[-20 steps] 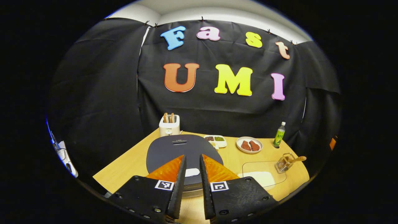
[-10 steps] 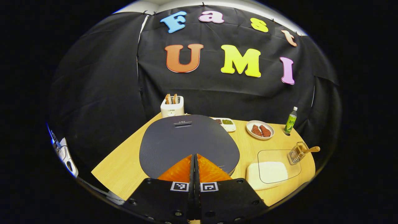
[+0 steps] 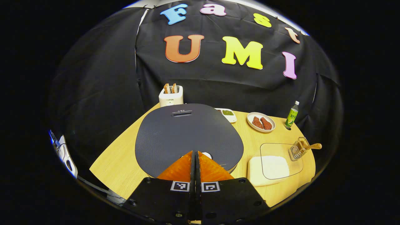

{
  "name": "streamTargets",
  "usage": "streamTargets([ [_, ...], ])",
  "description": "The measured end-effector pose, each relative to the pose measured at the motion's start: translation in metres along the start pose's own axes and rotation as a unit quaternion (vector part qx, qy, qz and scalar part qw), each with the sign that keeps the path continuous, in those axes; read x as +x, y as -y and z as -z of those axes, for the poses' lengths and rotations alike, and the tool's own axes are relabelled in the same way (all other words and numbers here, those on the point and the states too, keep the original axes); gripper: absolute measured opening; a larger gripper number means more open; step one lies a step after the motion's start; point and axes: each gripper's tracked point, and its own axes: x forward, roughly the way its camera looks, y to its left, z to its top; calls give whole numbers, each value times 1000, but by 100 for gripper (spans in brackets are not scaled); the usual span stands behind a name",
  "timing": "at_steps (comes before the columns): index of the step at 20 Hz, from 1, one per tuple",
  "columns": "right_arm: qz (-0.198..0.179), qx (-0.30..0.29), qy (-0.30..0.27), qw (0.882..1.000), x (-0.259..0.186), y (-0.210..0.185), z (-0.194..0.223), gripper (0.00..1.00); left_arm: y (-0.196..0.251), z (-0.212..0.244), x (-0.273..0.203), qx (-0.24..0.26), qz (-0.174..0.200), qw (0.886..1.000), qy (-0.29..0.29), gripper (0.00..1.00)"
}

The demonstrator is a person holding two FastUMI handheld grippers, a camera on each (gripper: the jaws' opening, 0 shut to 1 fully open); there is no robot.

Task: Close the left gripper, press the button to open the rice cooker; take a wooden spoon from the chopstick holder with the right hand, scoop a spoonful of rice and pour it into the rice cooker, then put the wooden spoon back into the chopstick holder.

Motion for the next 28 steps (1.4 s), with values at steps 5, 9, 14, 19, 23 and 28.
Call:
streamTargets([
  [5,-7,-10,-5,1000,-2,-8,9,100,0,-6,-6,6,-11,999,37,1],
  [9,-1,-26,7,1000,-7,-3,8,100,2,-34,-37,41,-15,995,89,38],
  [14,-4,-17,-11,1000,-2,-8,31,99,-22,-78,-96,48,-73,981,173,96],
  [19,-6,-16,-30,999,8,-12,54,100,-20,-74,-134,10,-39,980,195,96],
  [23,-8,2,-38,999,20,-15,66,100,-15,-60,-155,-1,-21,979,204,96],
  [28,-1,22,-6,1000,51,-20,74,100,5,-37,-181,8,8,976,218,96],
])
